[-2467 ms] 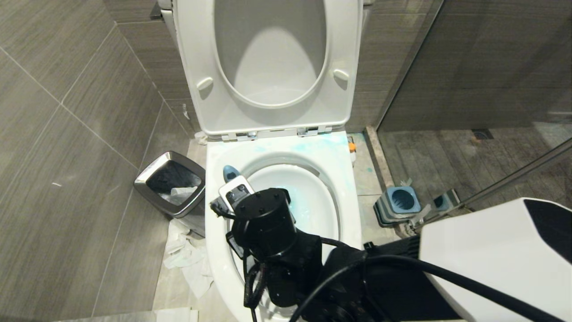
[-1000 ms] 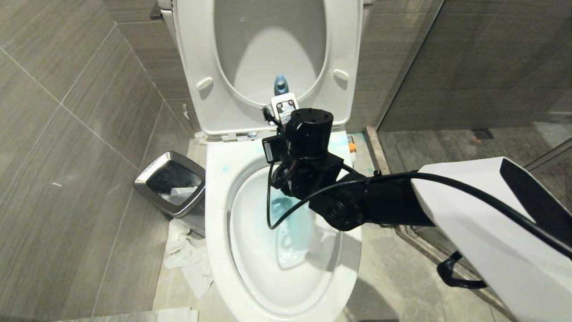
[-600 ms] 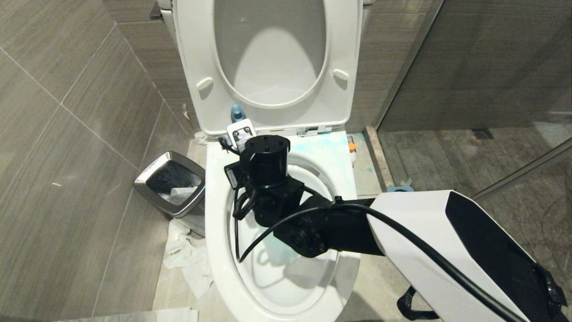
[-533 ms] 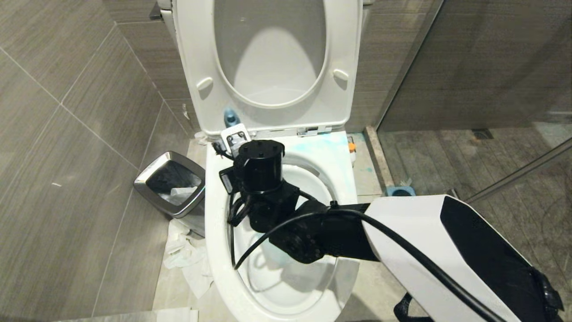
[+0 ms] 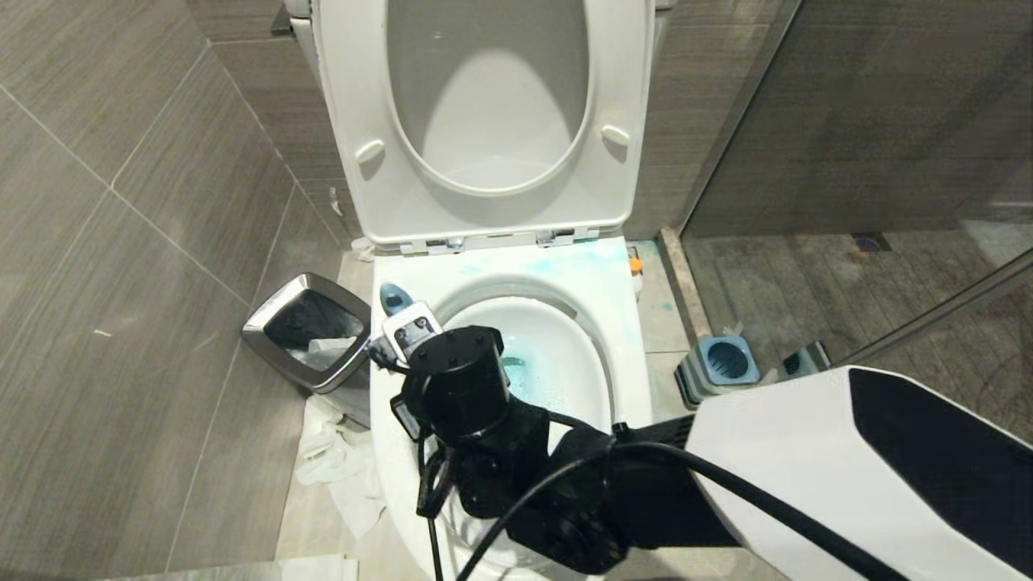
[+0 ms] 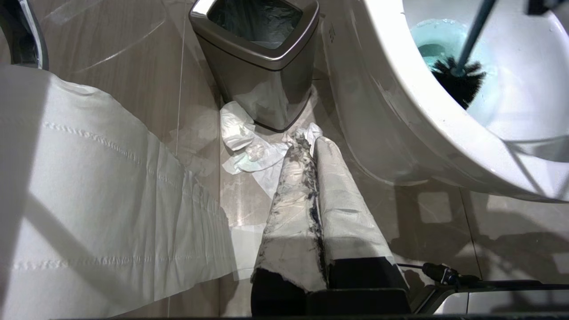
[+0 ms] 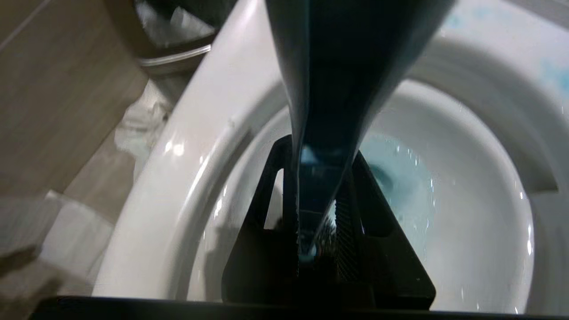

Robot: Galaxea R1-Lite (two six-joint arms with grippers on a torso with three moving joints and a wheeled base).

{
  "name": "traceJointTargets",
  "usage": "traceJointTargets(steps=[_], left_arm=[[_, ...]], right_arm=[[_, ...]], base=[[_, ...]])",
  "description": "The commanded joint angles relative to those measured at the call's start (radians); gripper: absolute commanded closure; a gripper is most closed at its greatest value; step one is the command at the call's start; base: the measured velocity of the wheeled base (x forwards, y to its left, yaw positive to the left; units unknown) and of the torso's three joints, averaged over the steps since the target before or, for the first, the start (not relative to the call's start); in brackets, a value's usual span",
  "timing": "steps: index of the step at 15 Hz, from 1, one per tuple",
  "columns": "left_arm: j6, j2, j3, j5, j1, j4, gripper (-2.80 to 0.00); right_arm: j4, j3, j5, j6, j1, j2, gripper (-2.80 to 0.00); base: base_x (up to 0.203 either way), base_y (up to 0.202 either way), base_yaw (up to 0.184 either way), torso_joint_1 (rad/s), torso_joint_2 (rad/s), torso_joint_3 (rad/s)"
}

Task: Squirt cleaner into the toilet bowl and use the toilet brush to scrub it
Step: Scrub the toilet bowl

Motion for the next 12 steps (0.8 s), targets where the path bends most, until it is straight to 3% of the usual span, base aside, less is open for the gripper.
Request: traceJointTargets(steps=[1,3,5,12], left_arm=[[0.001,0.002,0.0,0.0,0.0,0.0,0.0],[0.001,0.002,0.0,0.0,0.0,0.0,0.0],[0.001,0.002,0.0,0.0,0.0,0.0,0.0],[-0.002,0.002,0.0,0.0,0.0,0.0,0.0]], right_arm=[[-0.042,0.213,-0.004,0.016,0.009,-0.141,0.0],[-0.17,0.317,-0.007,0.014,-0.041,-0.181,0.0],[-0.213,0.324,-0.008,-0.003,-0.105,-0.187,0.0],[-0.217,0.097,-0.003,-0.029,-0.224,-0.116,0.0]], base=[[0.0,0.0,0.0,0.0,0.0,0.0],[0.0,0.0,0.0,0.0,0.0,0.0],[0.0,0.0,0.0,0.0,0.0,0.0],[0.0,0.0,0.0,0.0,0.0,0.0]])
